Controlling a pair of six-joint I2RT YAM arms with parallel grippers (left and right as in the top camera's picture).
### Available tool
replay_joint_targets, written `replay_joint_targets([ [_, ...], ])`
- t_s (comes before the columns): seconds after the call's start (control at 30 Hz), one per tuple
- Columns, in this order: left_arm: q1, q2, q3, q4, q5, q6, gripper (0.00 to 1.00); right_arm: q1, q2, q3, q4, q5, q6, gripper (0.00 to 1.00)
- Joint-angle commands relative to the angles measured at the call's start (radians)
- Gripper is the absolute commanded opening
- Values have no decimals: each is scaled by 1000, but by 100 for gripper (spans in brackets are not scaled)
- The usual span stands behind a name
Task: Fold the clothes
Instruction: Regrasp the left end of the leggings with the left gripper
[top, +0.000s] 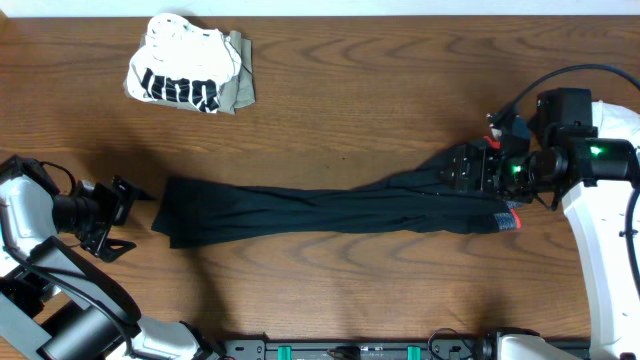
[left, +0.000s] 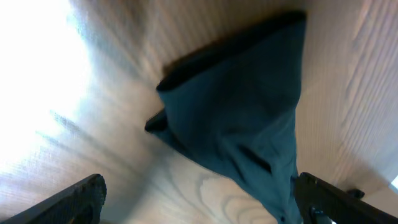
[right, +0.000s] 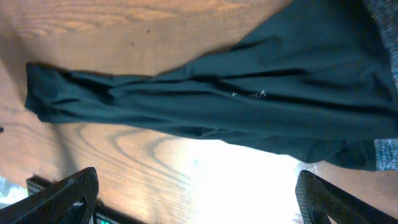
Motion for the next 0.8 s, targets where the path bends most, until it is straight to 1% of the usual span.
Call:
replay_joint_targets([
  [0.0, 2, -8, -19, 27, 35, 16, 98, 29, -2, 14, -11, -13, -29, 99],
  [0.1, 2, -8, -33, 97, 64, 4, 98, 54, -2, 14, -11, -24, -32, 99],
  [0.2, 2, -8, -46, 170, -11, 5, 98, 78, -2, 14, -11, -22, -34, 99],
  [0.27, 2, -8, -47, 182, -70, 5, 98, 93, -2, 14, -7, -23, -33, 99],
  [0.33, 2, -8, -47, 179, -75, 11, 98, 105, -2, 14, 5, -23, -38, 99],
  [0.43, 1, -8, -50, 196, -63, 106, 98, 114, -2, 14, 16, -23, -46, 99],
  [0.53, 2, -8, -50, 205, -63, 174, 98, 113, -2, 14, 18, -19, -64, 99],
  [0.67, 2, -8, -54, 219, -63, 209, 98, 113, -2, 14, 21, -14, -78, 99],
  [0.77, 2, -6, -82, 248, -62, 212, 98, 113, -2, 14, 30, -15, -94, 99],
])
